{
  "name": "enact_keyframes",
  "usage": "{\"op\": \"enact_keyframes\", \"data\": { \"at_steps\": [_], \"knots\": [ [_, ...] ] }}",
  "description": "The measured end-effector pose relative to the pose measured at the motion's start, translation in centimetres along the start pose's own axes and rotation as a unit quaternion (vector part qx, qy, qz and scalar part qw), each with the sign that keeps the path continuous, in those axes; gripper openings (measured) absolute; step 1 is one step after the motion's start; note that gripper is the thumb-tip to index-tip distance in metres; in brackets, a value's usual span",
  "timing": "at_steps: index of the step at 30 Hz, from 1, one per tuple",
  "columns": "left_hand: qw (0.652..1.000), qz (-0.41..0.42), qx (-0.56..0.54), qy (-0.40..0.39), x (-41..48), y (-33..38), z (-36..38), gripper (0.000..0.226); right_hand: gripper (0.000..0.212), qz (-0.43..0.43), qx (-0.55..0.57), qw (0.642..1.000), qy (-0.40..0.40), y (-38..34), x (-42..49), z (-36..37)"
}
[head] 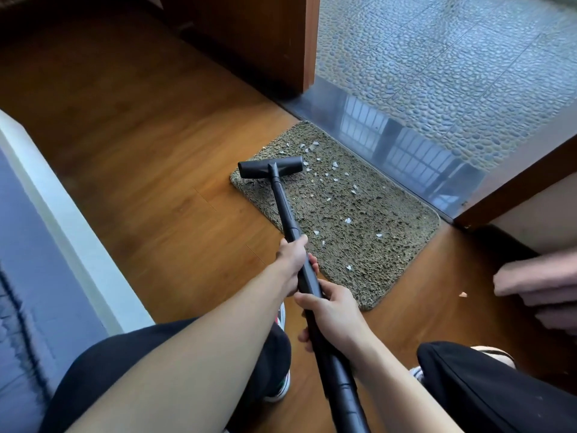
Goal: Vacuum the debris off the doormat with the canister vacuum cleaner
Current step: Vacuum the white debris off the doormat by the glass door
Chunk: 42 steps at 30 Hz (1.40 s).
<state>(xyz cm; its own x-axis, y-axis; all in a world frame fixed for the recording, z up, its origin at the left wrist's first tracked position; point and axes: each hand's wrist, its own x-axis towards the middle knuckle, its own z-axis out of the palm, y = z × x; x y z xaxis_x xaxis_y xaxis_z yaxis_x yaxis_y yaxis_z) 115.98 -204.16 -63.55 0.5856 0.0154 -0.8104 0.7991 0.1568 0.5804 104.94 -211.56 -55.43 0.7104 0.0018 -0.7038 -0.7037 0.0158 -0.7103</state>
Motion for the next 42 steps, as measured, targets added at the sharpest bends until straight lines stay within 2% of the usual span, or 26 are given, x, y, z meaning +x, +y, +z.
{"op": "enact_keyframes", "data": {
  "at_steps": [7, 12, 17, 24, 31, 38, 42],
  "knots": [
    [1.0, 0.016, -0.008, -0.004, 2.0, -0.5, -0.6, 0.053, 0.009, 0.006, -0.01, 1.0, -0.005, 0.7, 2.0, 0.0],
    [0.999, 0.031, -0.017, -0.016, 1.9, -0.5, -0.5, 0.047, 0.006, 0.001, -0.023, 1.0, -0.001, 1.1, 1.7, -0.2],
    [1.0, 0.025, 0.003, -0.016, 0.3, -1.8, 0.4, 0.055, 0.005, 0.007, -0.011, 1.0, -0.003, 1.6, -0.6, -1.1],
    [1.0, -0.021, 0.014, -0.017, -3.5, -6.7, 2.1, 0.059, 0.015, 0.016, -0.05, 0.999, 0.009, 4.6, -5.7, -3.2],
    [1.0, -0.01, 0.005, 0.008, -5.2, -8.5, 1.9, 0.065, 0.025, 0.006, -0.066, 0.998, 0.011, 5.7, -7.5, -3.0],
    [1.0, 0.017, -0.005, 0.01, -2.5, -5.3, 0.6, 0.062, 0.015, -0.001, -0.052, 0.999, 0.003, 4.2, -3.8, -1.7],
    [0.998, 0.022, -0.057, -0.005, -0.3, -3.3, 0.1, 0.04, 0.006, -0.006, -0.045, 0.999, 0.0, 2.9, -0.7, -0.8]
  ]
}}
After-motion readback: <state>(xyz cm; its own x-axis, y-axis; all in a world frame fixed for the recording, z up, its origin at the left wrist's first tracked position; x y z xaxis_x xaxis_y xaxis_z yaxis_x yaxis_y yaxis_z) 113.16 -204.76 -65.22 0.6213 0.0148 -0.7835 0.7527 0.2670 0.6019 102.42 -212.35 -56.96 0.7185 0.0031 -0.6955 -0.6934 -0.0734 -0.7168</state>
